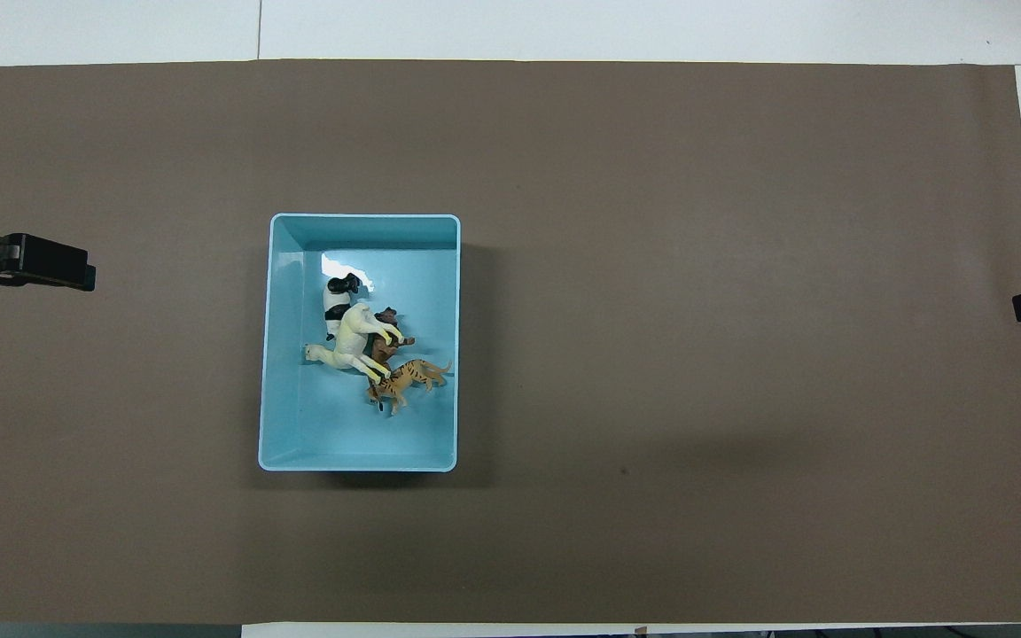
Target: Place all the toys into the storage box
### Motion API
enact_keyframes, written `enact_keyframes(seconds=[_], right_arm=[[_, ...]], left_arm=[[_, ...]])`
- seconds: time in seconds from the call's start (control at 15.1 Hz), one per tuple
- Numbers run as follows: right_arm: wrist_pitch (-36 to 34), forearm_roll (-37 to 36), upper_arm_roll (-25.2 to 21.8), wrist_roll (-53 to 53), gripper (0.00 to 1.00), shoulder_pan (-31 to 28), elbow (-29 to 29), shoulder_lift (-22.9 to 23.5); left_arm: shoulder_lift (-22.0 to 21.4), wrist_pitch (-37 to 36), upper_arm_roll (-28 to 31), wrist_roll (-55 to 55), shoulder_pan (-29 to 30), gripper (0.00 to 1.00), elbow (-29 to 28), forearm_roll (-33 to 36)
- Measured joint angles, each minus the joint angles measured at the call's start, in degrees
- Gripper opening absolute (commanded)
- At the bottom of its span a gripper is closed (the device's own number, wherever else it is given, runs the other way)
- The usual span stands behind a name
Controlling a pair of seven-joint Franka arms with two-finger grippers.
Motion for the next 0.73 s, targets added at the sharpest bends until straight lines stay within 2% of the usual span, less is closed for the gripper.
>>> enact_keyframes(seconds=[0.2, 0.46, 0.73], right_arm=[[-0.9, -0.9, 0.0, 0.0, 1.0, 0.0, -0.7, -0.6], [5.3, -2.5, 0.1, 0.2, 1.0, 0.0, -2.6, -0.6], [5.6, -2.5, 0.1, 0.6, 1.0, 0.0, -2.8, -0.6]], left_arm=[[0.0, 0.0, 0.0, 0.0, 0.0, 1.0, 0.0, 0.0], [0.0, 0.0, 0.0, 0.0, 0.0, 1.0, 0.0, 0.0], [0.0, 0.0, 0.0, 0.0, 0.0, 1.0, 0.0, 0.0]])
